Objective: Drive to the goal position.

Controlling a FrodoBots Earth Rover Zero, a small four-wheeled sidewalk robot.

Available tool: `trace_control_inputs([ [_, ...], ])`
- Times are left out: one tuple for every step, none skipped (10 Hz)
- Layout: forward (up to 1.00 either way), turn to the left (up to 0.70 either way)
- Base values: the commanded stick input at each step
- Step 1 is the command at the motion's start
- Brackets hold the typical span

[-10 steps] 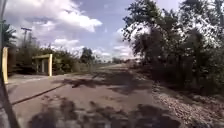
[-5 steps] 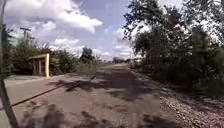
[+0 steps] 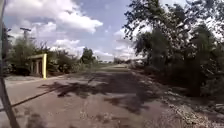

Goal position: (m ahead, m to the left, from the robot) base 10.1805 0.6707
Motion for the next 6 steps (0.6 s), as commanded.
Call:
trace_control_inputs([
  [0.7, 0.0],
  [0.7, 0.0],
  [0.7, 0.0],
  [0.7, 0.0],
  [0.7, 0.0],
  [0.7, 0.0],
])
